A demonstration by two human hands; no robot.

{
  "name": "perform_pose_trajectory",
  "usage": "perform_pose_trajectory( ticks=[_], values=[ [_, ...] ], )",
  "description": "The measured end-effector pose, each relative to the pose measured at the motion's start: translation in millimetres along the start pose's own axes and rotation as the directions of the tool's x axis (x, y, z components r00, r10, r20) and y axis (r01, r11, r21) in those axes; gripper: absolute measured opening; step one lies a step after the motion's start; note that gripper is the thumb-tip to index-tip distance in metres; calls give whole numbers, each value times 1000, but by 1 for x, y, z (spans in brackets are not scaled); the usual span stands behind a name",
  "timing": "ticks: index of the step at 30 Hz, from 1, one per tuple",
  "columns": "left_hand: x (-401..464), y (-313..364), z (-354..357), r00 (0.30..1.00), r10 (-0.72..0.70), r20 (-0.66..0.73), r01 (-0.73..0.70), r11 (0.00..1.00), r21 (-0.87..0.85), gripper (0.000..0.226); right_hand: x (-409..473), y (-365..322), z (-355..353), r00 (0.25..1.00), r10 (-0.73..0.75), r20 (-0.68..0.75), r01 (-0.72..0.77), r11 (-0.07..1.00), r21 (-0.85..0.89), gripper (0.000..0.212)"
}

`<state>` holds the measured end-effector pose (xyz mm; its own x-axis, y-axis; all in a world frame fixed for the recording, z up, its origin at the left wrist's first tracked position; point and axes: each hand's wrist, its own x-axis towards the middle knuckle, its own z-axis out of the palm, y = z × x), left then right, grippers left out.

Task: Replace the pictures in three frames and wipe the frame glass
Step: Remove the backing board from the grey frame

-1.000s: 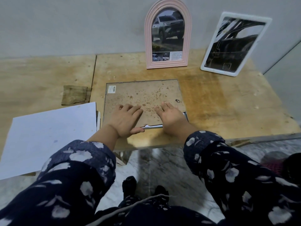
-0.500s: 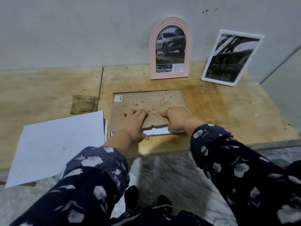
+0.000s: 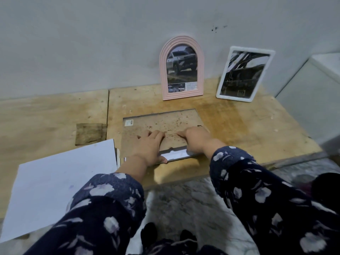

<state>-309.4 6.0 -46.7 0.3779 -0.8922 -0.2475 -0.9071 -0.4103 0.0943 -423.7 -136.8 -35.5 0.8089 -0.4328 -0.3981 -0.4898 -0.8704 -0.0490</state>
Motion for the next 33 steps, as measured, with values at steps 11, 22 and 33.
perform_pose_trajectory(
  ticks=[11,22,33],
  values=[
    [-5,-8,15,997,67,-28,-65,995,69,73,-12,-4,22,995,28,-94,-24,999,46,71],
    [3,-32,-49,986,160,-44,-146,965,220,72,-12,-9,-24,971,56,-231,-58,998,-2,57],
    [33,-12,-154,961,257,-99,-220,931,290,64,-30,11,-99,905,235,-354,-200,971,134,57]
  ],
)
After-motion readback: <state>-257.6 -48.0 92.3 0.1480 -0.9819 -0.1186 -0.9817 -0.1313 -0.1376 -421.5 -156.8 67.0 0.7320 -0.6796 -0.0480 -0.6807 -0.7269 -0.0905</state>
